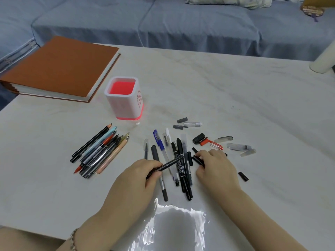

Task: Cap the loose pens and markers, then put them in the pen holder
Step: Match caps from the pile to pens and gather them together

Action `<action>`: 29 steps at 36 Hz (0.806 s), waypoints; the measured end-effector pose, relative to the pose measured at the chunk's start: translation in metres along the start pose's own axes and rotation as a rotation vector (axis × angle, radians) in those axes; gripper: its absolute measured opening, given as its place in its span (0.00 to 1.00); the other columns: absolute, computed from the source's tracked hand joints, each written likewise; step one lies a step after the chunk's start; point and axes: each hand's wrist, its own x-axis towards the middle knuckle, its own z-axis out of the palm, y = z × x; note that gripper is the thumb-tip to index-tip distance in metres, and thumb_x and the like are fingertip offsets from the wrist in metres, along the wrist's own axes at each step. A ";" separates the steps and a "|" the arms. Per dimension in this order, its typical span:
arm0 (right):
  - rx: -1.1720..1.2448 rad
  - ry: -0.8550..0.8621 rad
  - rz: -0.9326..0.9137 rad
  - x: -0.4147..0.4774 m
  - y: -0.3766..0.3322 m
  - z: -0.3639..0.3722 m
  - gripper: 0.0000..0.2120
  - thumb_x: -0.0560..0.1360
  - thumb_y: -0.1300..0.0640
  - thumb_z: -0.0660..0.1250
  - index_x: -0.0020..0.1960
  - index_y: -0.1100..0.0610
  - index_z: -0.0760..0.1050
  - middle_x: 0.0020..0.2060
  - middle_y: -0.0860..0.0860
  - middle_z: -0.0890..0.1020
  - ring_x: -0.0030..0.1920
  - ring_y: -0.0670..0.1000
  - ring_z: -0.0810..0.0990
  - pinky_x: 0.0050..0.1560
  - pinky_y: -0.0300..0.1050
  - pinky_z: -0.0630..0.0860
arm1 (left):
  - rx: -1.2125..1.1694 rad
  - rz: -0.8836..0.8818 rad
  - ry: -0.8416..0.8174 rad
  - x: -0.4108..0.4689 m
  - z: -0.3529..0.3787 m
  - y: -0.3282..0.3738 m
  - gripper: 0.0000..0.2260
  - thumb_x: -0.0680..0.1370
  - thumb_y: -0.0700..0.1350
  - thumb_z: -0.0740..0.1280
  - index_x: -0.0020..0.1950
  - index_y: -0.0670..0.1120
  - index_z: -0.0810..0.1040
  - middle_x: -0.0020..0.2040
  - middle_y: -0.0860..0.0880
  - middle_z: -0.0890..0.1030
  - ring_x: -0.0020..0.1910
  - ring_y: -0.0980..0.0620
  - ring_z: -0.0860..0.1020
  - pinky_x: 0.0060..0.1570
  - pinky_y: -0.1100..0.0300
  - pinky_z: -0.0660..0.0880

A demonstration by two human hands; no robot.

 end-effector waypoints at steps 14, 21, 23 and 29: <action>0.957 0.004 0.025 -0.030 0.019 -0.056 0.11 0.72 0.62 0.68 0.40 0.46 0.79 0.28 0.50 0.76 0.31 0.45 0.71 0.33 0.28 0.68 | -0.052 0.041 -0.023 0.003 0.003 0.012 0.09 0.77 0.46 0.62 0.54 0.54 0.78 0.47 0.60 0.79 0.48 0.63 0.75 0.50 0.70 0.70; 1.009 -0.047 -0.037 -0.035 0.018 -0.067 0.12 0.71 0.62 0.68 0.40 0.44 0.80 0.33 0.62 0.74 0.32 0.45 0.68 0.35 0.31 0.66 | -0.064 0.100 -0.037 0.003 0.003 0.015 0.15 0.73 0.53 0.57 0.54 0.54 0.79 0.46 0.65 0.77 0.51 0.67 0.71 0.53 0.72 0.68; 1.005 -0.052 -0.043 -0.034 0.019 -0.067 0.12 0.71 0.62 0.68 0.41 0.44 0.80 0.36 0.67 0.74 0.32 0.46 0.68 0.34 0.31 0.66 | -0.066 0.105 -0.035 0.002 0.002 0.015 0.15 0.73 0.53 0.57 0.53 0.54 0.79 0.46 0.64 0.77 0.51 0.66 0.72 0.53 0.71 0.68; 1.026 -0.089 -0.074 -0.033 0.020 -0.062 0.11 0.71 0.59 0.70 0.39 0.42 0.80 0.35 0.69 0.73 0.34 0.50 0.68 0.34 0.34 0.65 | -0.065 0.114 -0.045 0.000 0.002 0.016 0.15 0.73 0.53 0.57 0.53 0.55 0.79 0.45 0.64 0.78 0.51 0.66 0.72 0.52 0.72 0.68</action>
